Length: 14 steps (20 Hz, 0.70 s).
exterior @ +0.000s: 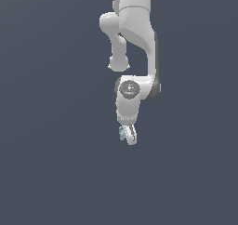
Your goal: Pick up the object and move it to a goal position.
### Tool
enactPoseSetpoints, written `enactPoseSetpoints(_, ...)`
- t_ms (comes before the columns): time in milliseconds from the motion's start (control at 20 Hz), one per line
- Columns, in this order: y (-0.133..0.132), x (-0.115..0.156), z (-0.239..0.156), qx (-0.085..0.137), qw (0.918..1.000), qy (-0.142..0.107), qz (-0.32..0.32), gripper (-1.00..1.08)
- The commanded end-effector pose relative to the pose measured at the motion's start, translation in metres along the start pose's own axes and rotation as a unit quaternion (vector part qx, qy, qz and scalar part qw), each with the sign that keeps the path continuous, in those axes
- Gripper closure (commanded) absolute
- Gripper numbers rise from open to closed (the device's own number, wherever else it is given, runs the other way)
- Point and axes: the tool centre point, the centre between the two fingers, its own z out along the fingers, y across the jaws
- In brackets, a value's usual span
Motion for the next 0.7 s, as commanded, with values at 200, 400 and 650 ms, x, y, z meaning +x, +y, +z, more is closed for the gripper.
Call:
enactPoseSetpoints(200,0.002,0.002,-0.006,0.0,1.0,0.0,0.0,1.08)
enactPoseSetpoints(400,0.008,0.006,-0.018,0.0,1.0,-0.001,0.0,1.08)
enactPoseSetpoints(650,0.019,0.016,-0.045,0.0,1.0,-0.001,0.0,1.08)
